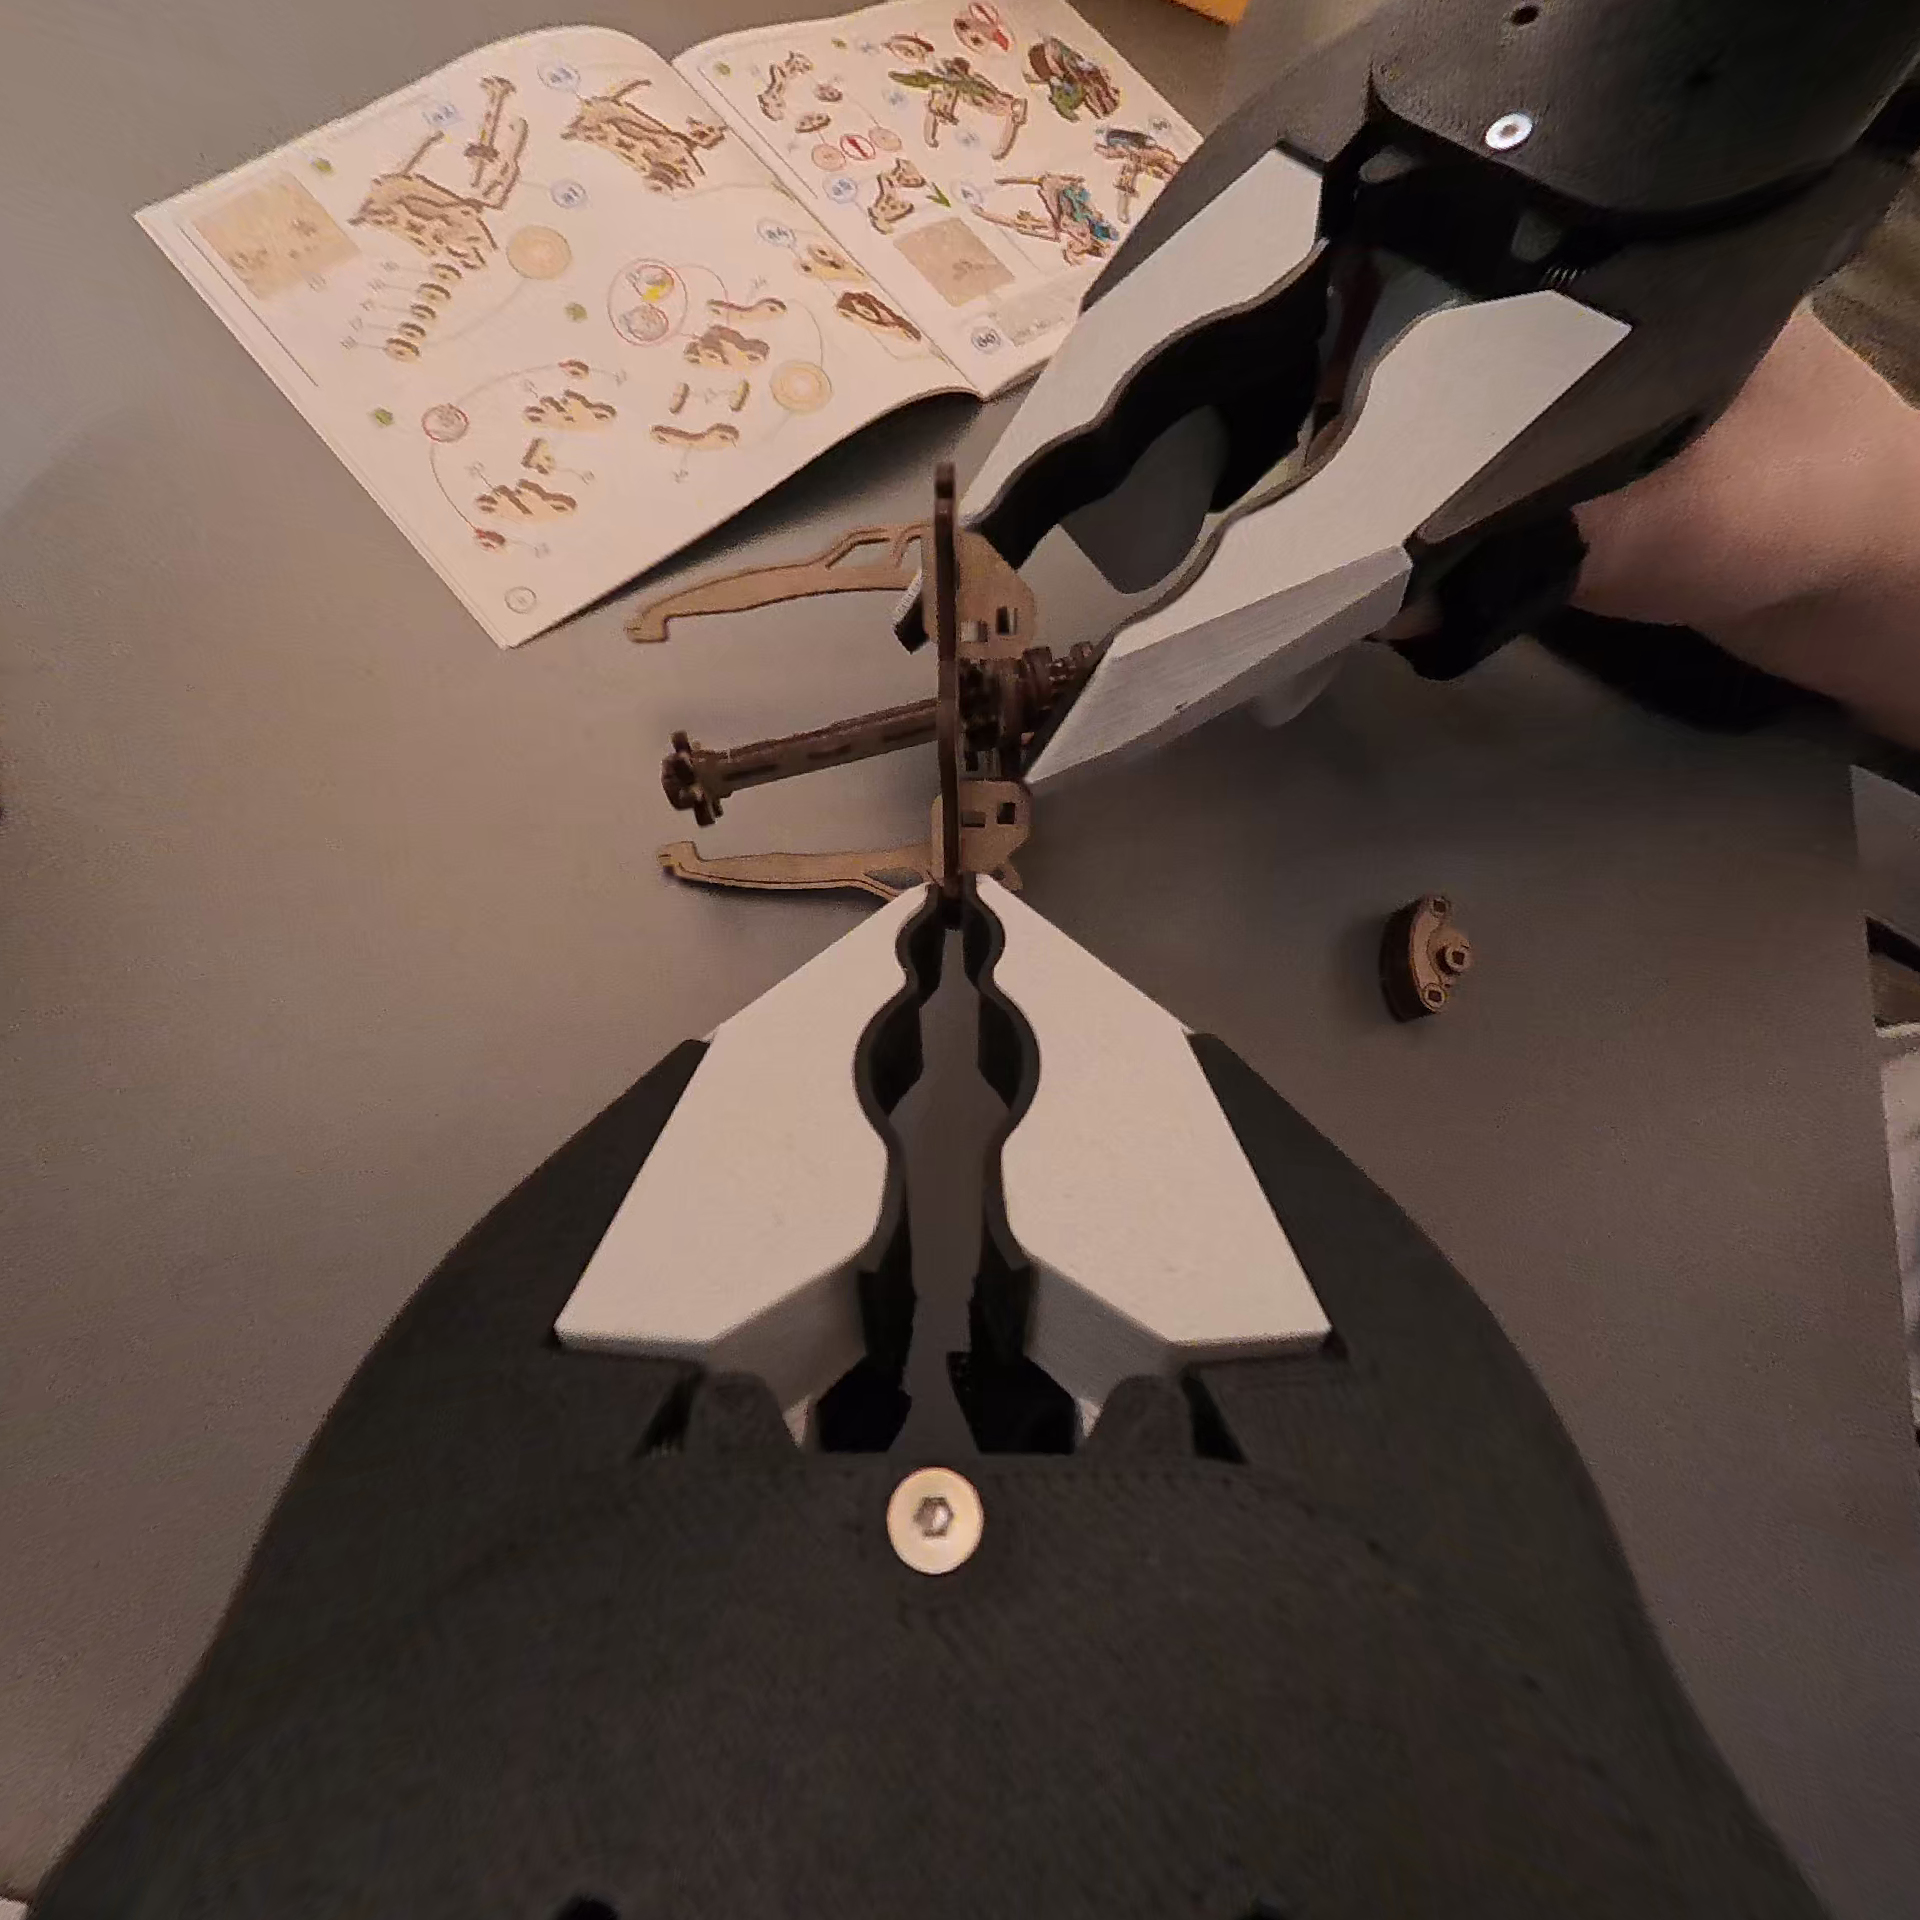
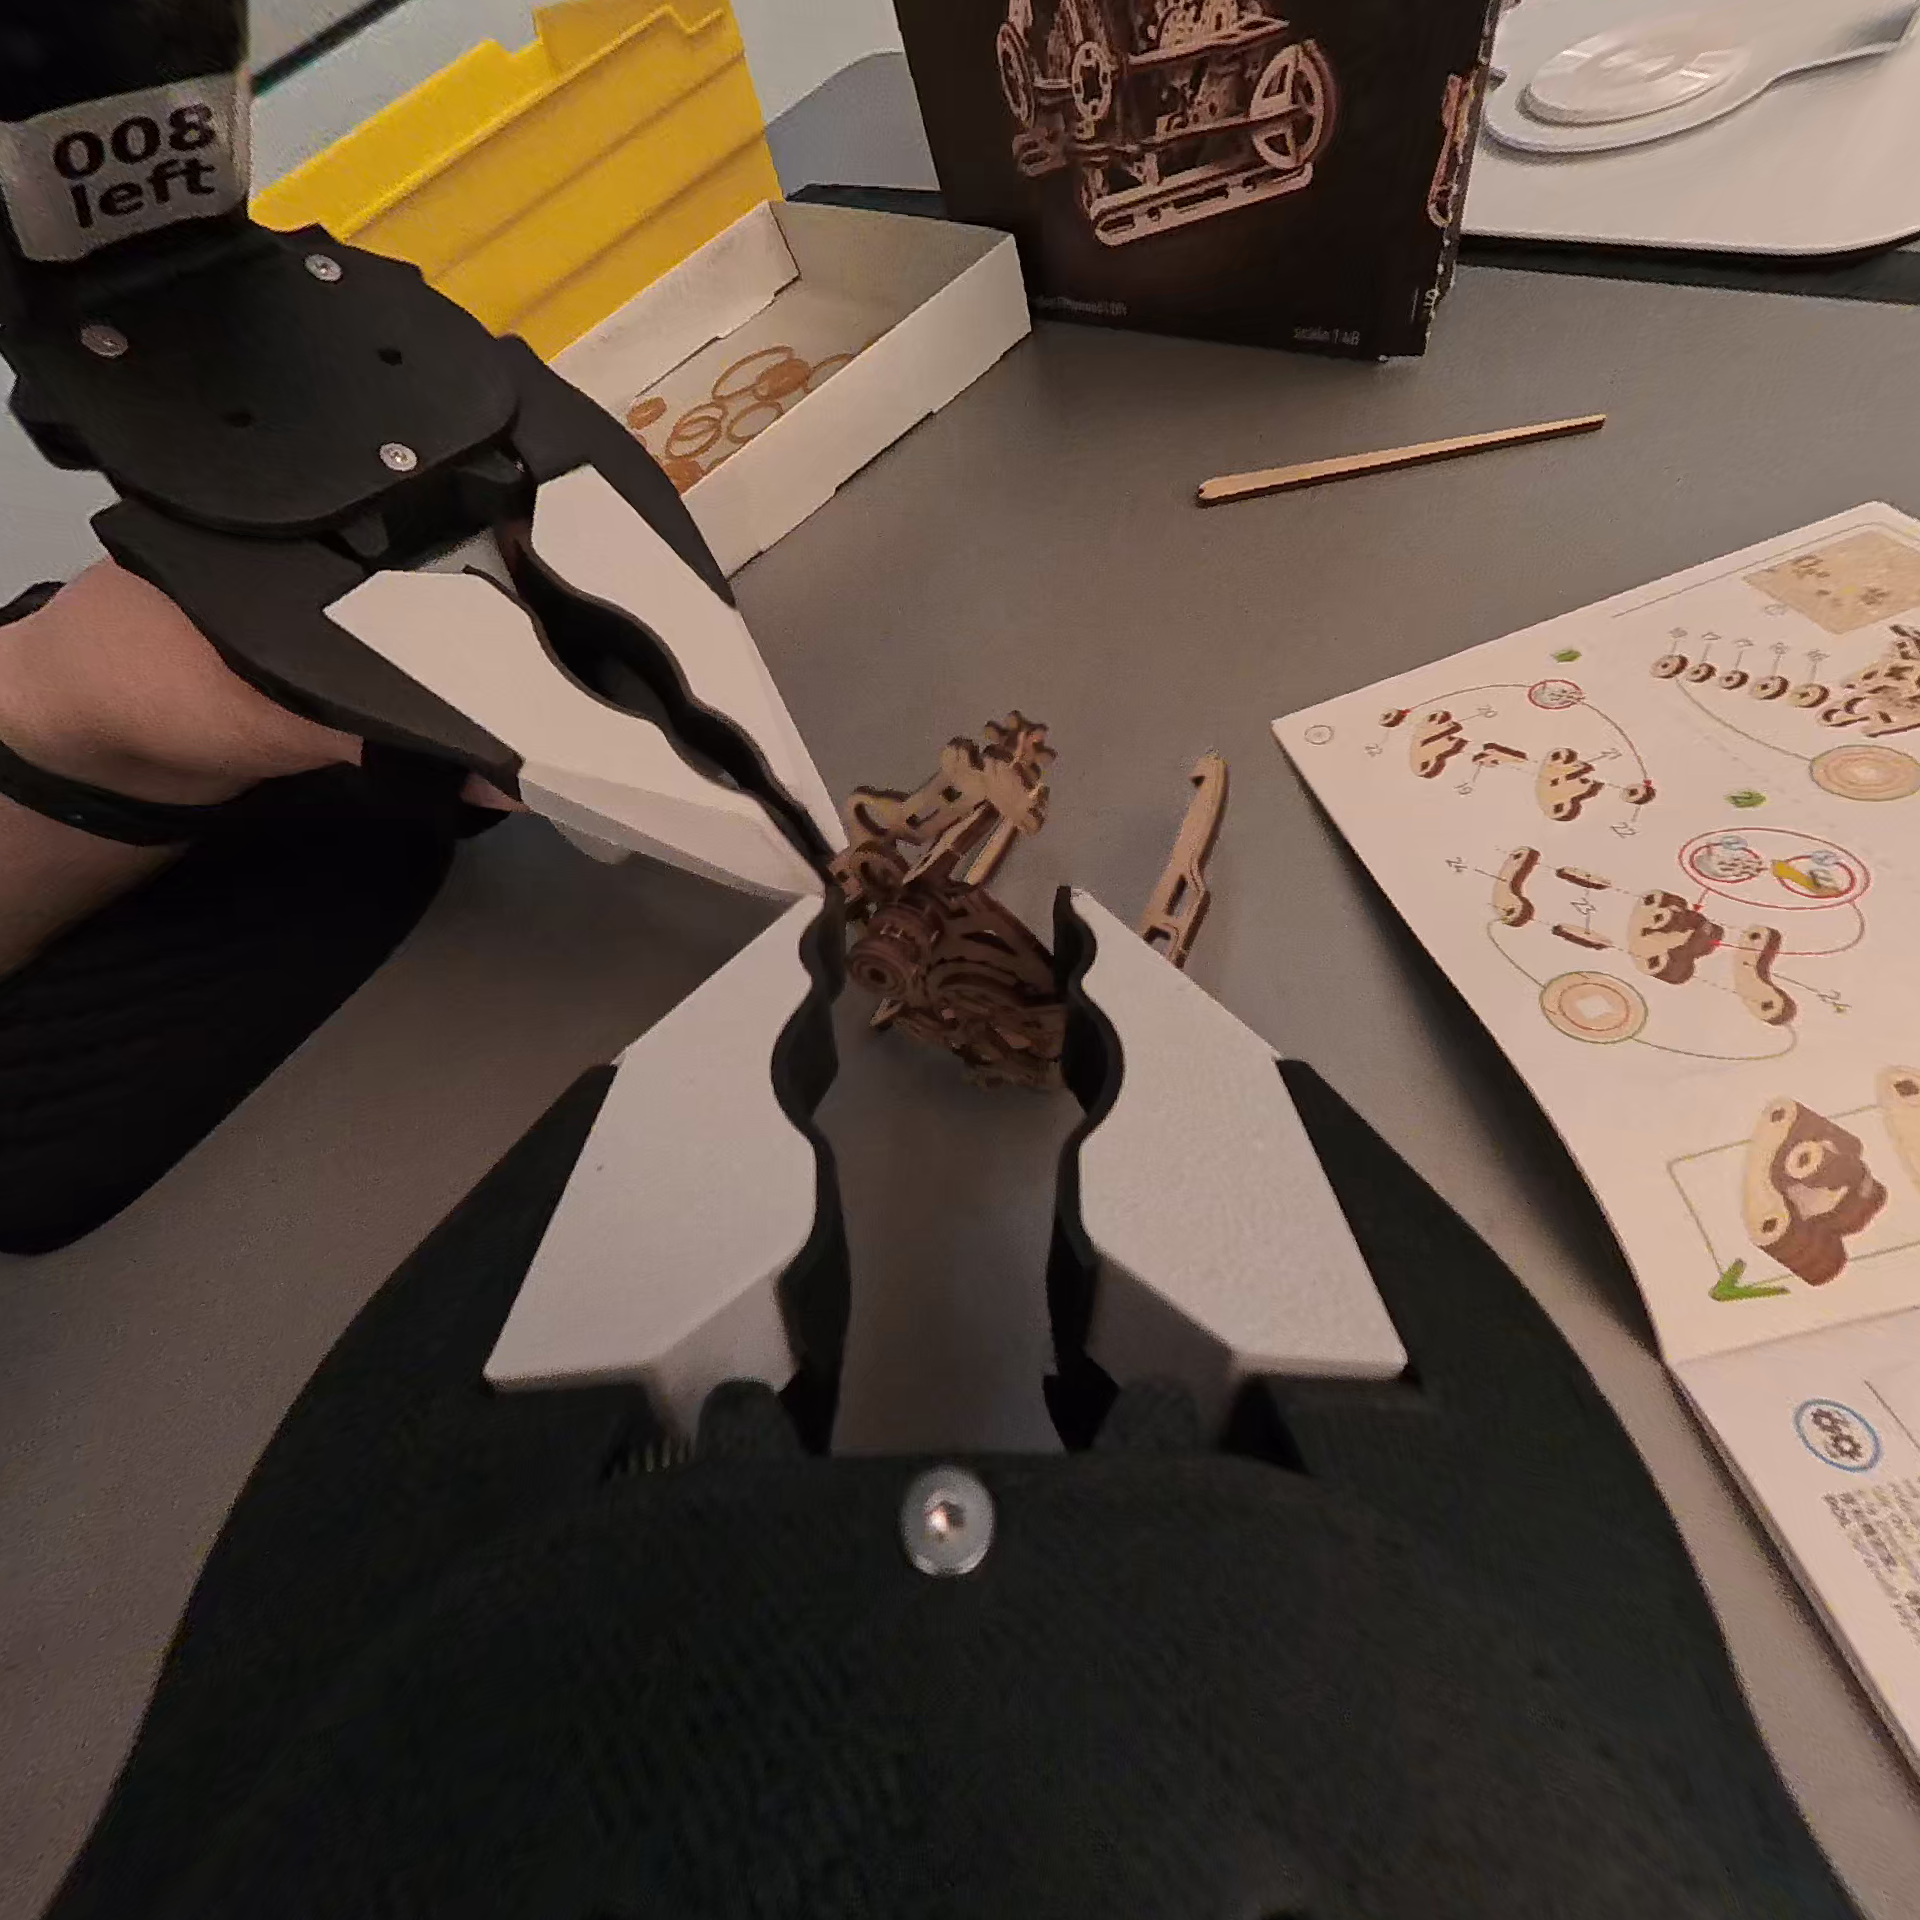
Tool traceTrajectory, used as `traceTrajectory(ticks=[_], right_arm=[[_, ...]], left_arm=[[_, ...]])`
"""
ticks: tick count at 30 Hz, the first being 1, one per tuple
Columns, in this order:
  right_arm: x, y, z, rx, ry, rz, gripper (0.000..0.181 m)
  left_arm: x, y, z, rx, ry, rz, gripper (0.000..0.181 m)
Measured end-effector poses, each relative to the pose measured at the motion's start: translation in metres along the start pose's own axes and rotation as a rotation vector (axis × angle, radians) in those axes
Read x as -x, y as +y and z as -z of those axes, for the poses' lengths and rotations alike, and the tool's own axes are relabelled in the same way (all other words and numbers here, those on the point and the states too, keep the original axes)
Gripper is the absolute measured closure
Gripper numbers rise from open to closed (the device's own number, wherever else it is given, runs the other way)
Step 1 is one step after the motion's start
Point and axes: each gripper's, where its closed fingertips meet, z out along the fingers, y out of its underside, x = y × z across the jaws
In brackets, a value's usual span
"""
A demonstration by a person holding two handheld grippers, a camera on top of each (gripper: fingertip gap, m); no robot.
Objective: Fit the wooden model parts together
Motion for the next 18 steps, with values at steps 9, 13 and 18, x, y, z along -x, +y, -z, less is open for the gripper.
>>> traceTrajectory(ticks=[9,13,18], right_arm=[[-0.003,0.004,0.004,0.011,-0.086,0.018,0.137],[-0.006,0.010,0.002,0.060,-0.047,0.159,0.140],[-0.006,0.013,-0.001,0.086,-0.006,0.313,0.142]], left_arm=[[0.006,-0.008,-0.003,0.061,-0.076,-0.084,0.181],[0.000,-0.007,-0.004,0.083,-0.065,-0.107,0.181],[0.002,-0.005,-0.004,0.093,-0.060,-0.102,0.181]])
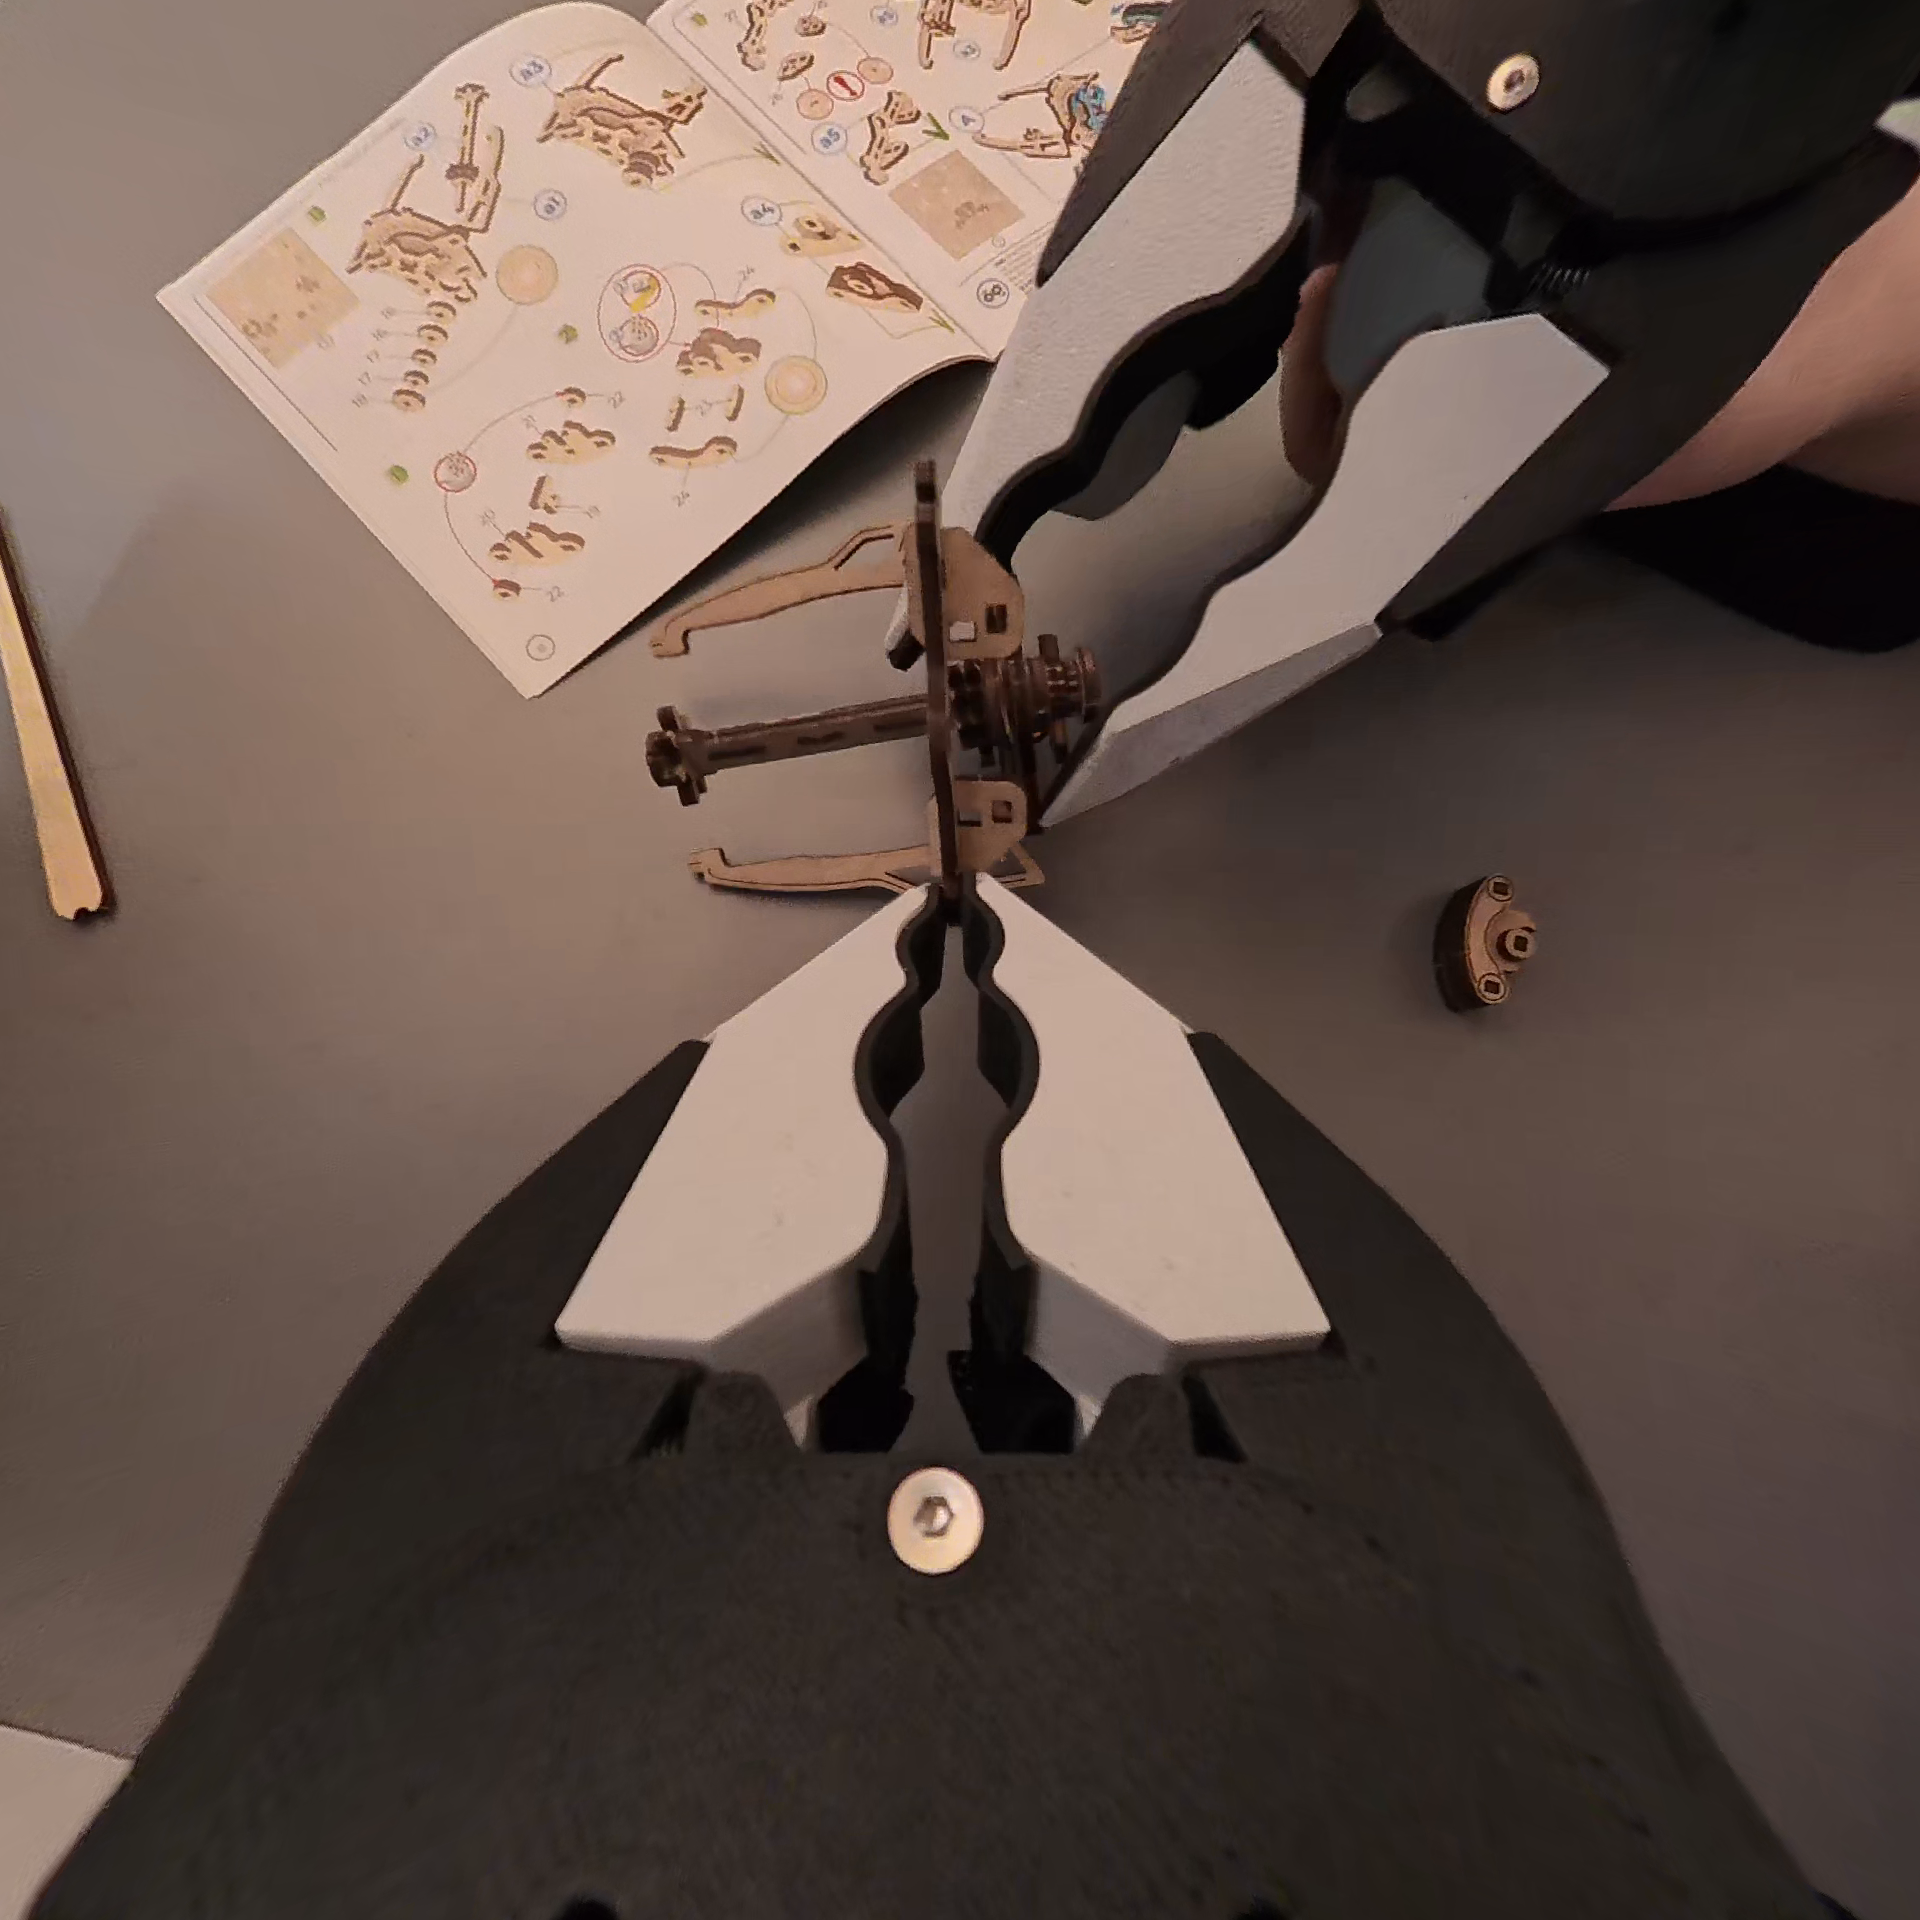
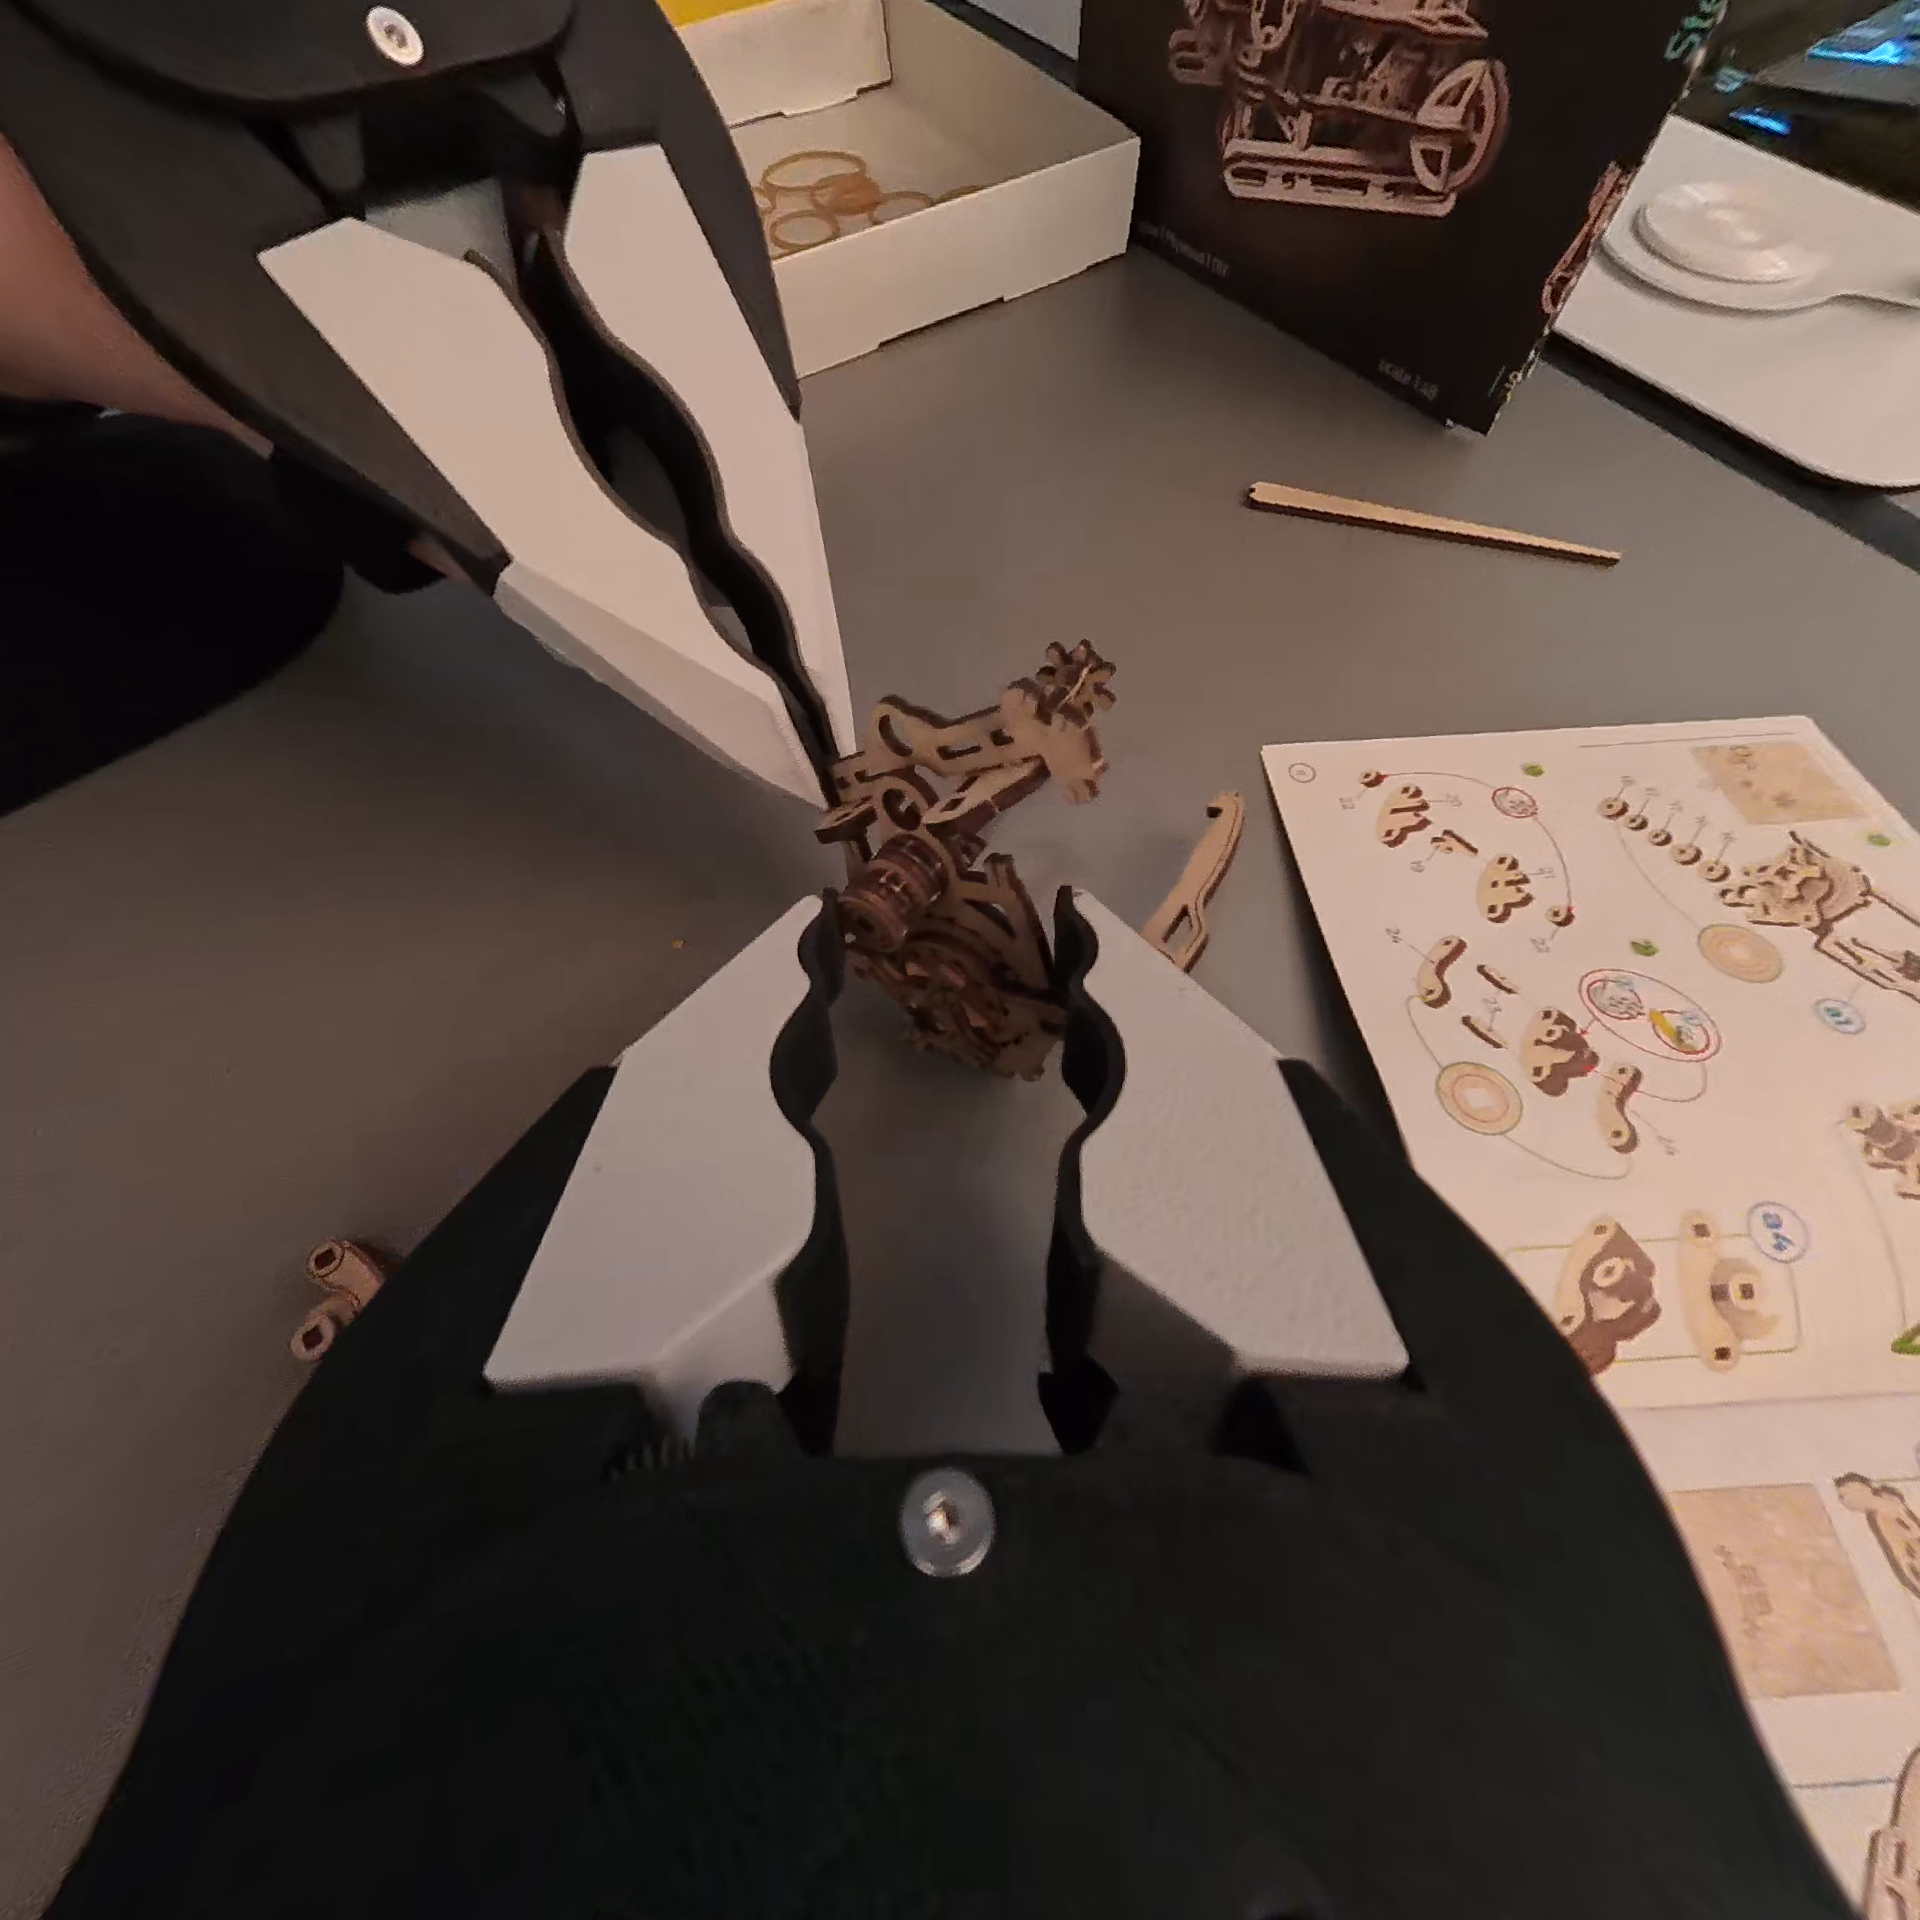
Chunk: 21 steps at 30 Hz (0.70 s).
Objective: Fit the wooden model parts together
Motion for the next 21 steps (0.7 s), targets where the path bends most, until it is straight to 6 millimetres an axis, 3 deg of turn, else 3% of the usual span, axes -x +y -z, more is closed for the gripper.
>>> traceTrajectory(ticks=[21], right_arm=[[-0.0018,0.0011,-0.0027,0.016,0.052,0.071,0.143]], left_arm=[[0.0015,0.0004,0.0024,0.017,-0.043,-0.007,0.181]])
